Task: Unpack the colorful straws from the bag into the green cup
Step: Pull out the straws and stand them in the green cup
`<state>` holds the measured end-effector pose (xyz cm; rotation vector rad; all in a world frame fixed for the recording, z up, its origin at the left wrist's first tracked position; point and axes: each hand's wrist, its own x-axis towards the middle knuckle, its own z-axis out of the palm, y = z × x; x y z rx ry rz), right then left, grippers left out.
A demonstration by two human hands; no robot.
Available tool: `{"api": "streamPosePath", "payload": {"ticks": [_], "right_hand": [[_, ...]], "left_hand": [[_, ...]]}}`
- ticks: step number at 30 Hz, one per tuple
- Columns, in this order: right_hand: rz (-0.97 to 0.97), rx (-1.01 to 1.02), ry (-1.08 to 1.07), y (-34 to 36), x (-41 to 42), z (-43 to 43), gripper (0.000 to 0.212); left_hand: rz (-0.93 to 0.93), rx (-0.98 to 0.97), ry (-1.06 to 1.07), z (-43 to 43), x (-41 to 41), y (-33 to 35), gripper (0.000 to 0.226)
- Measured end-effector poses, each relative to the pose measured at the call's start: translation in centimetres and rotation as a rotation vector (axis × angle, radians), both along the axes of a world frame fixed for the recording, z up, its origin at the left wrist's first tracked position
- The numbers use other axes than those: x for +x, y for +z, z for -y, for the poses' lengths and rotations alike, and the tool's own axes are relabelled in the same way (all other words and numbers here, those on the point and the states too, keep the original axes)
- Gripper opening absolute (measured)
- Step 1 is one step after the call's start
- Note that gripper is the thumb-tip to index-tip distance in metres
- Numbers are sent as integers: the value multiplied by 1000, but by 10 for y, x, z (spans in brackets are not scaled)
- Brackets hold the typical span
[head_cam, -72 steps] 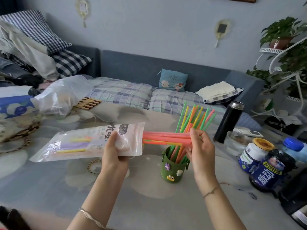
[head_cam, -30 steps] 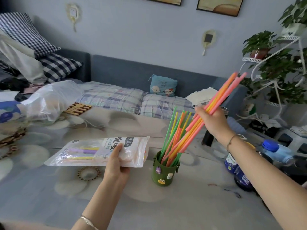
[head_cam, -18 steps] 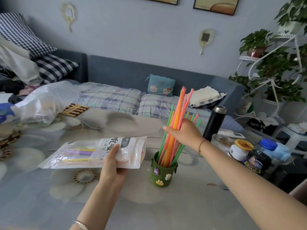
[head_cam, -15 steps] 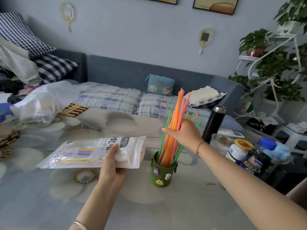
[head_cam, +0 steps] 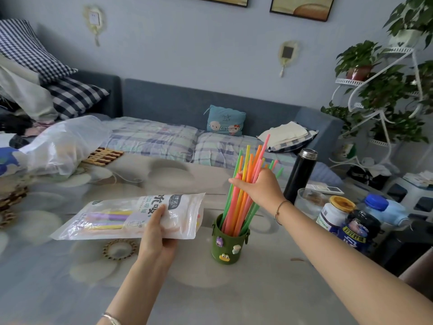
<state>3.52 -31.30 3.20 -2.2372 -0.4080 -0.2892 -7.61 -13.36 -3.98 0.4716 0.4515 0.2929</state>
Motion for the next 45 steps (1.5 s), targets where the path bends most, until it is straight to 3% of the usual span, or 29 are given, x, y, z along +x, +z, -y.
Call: {"api": "streamPosePath", "payload": {"ticks": [5,9,12,16,21,24,28,31,33,36,39,42,45], "right_hand": [[-126,-89,48,-5,-6,0,43],[182,15,-98,12,-10,1,46],[480,37,-118,21,-6,6,79],[513,-74,-6,37,6,12,93],[242,-266,58,42,19,14,68],[207,-324,68,38,15,16,54],[417,-130,40,47,1,19,48],[613,98,32,45,-23,16,30],[643,199,75,28,-44,12,18],[351,438,129,-20,-79,-7,11],[-267,845,57,-60,-94,-37,16],[-818,1193,105,-74,-87,-56,27],[-1043,1409,281,-73,-81,-69,47]], "left_hand": [[-10,4,8,0,0,0,47],[-22,-4,2,0,0,0,39],[-6,-5,-9,0,0,0,22],[-4,11,-1,0,1,-1,31],[0,16,9,1,1,-2,47],[2,12,6,2,2,-3,48],[2,5,7,3,4,-5,48],[2,10,14,3,4,-6,48],[14,11,17,3,5,-7,49],[42,42,57,7,3,-3,48],[53,175,177,13,0,-1,42],[82,392,272,16,-6,4,16],[137,583,250,20,-12,7,19]]}}
